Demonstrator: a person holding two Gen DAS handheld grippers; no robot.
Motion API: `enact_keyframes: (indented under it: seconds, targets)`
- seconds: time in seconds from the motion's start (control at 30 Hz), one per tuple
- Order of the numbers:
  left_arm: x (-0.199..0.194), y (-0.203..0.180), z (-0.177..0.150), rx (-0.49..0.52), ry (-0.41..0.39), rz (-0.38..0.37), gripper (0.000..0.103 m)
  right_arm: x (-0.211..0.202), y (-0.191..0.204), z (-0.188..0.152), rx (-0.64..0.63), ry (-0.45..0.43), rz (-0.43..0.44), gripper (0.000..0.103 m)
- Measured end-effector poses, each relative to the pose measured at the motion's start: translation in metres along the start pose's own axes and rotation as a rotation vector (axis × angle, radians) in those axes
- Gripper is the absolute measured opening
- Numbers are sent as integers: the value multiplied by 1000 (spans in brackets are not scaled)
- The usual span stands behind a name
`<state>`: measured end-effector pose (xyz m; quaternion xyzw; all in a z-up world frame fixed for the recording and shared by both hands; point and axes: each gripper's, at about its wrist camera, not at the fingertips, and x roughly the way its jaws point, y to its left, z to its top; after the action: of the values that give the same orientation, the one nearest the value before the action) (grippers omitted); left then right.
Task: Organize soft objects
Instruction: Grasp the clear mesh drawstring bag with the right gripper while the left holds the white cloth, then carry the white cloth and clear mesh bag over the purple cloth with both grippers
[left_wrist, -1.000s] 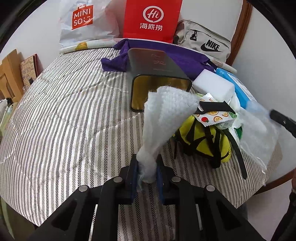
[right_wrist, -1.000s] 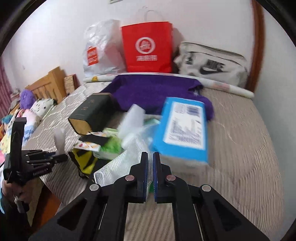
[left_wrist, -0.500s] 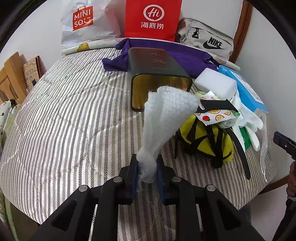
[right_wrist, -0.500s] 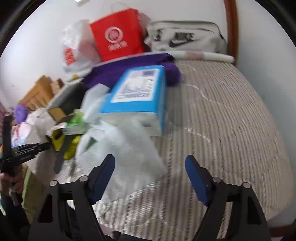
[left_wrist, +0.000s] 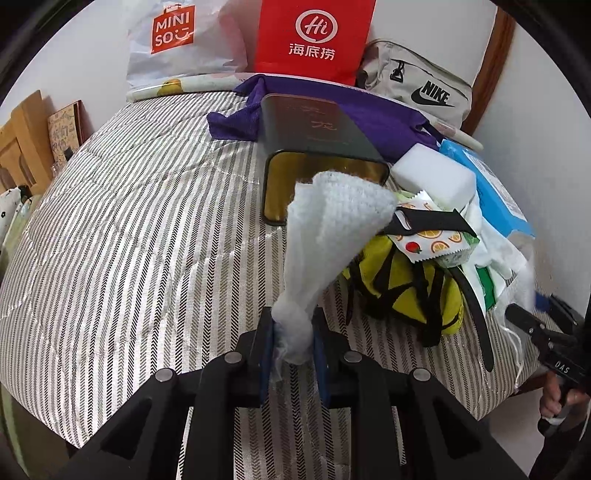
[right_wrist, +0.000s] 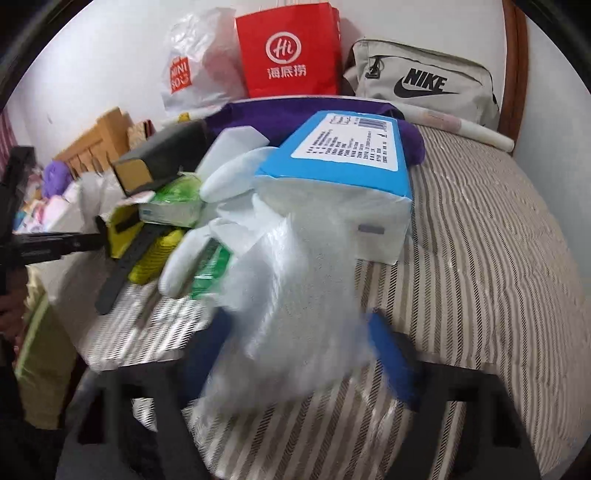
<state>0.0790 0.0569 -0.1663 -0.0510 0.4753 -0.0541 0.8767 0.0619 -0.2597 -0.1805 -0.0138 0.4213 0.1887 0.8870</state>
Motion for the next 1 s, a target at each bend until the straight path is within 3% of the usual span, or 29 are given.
enact_keyframes:
  seconds: [0.1,0.53,1.0]
  targets:
    - [0,-1,0,14,-3,6,19,-10,-2,-2,14,0,22,13]
    - [-13,2,3,10,-31,3,18,-54,-20,1,9,-51,-88,10]
    - [-40,3,33,-14,-69,-7,18,-68,-15,55,46,-84,-15,10]
